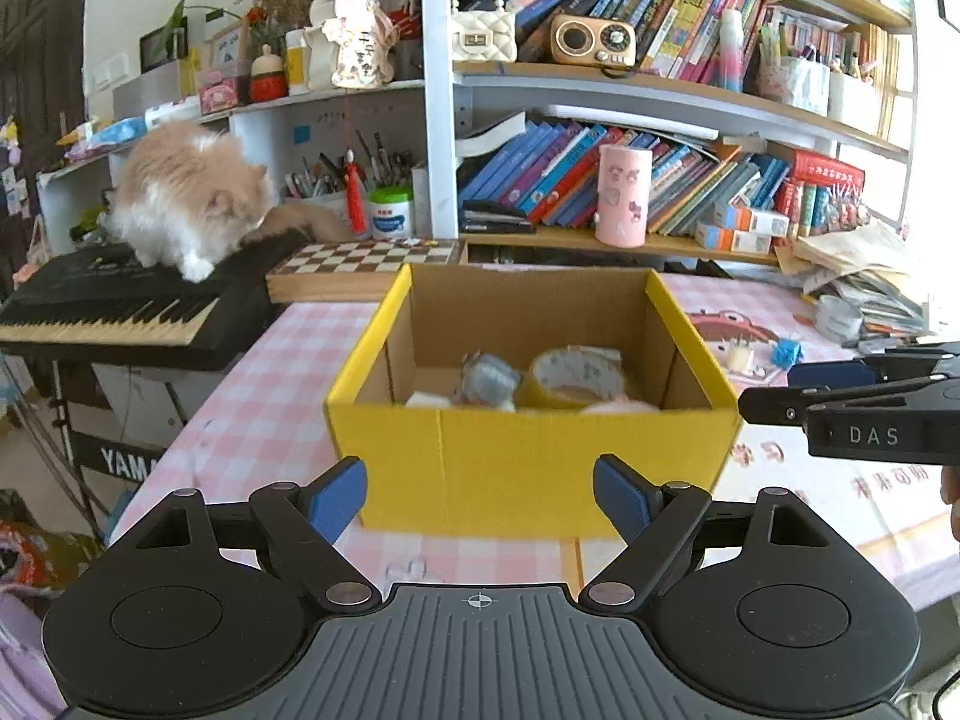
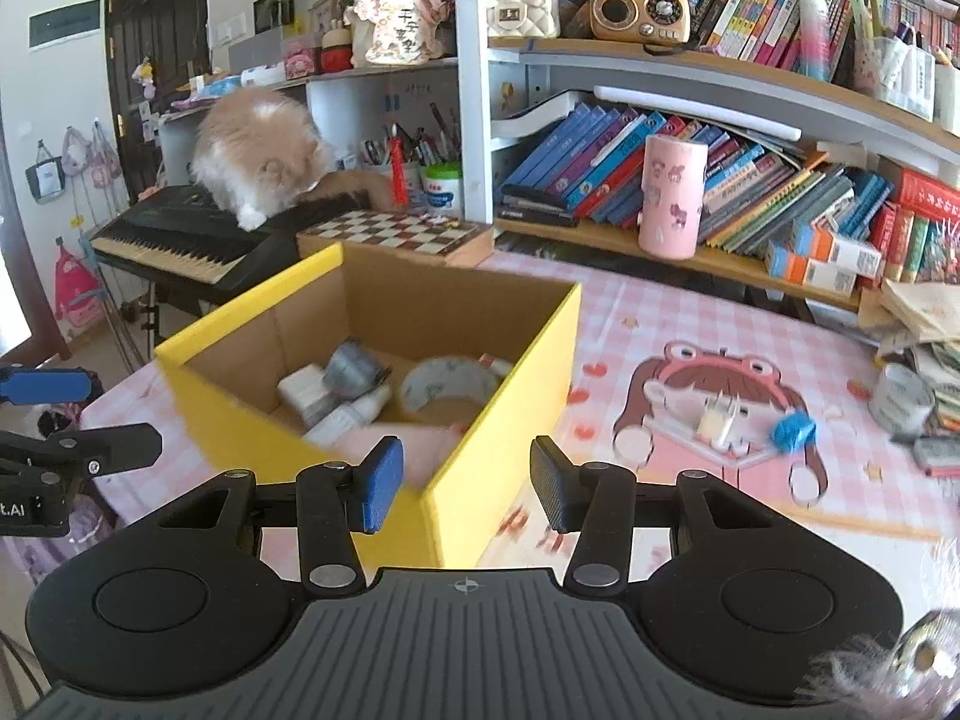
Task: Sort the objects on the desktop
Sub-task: 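Withdraw both open tools from the yellow box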
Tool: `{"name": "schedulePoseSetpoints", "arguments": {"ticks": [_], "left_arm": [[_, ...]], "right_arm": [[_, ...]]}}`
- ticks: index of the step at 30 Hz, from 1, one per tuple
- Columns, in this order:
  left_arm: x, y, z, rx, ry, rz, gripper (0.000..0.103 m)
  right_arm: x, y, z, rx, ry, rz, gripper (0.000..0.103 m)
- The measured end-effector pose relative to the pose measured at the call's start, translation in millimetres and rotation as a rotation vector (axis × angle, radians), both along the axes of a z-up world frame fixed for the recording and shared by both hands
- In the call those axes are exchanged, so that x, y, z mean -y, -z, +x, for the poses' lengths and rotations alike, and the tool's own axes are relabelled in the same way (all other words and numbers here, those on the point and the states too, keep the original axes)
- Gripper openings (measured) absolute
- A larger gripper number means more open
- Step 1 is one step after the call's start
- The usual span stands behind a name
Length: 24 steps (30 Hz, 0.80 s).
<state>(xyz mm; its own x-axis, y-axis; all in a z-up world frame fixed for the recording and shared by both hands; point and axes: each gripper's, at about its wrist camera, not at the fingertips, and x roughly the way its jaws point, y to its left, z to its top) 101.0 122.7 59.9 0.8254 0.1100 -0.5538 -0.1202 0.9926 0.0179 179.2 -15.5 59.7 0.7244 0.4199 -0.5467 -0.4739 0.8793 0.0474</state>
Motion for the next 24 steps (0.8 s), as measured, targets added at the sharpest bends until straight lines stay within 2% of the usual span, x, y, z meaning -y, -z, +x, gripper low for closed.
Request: {"name": "schedulePoseSetpoints", "arguments": {"ticks": [11,24], "left_arm": [[4,15,-49,-0.031,-0.038,-0.026,0.085],[10,29,-81,-0.080,-0.026,-0.047,0.085]], "right_arm": [[-6,10,-58,-0.030,-0.023,-0.015,0.044],[-6,28,-106,-0.068,-0.024,-0.047,0.045]]}}
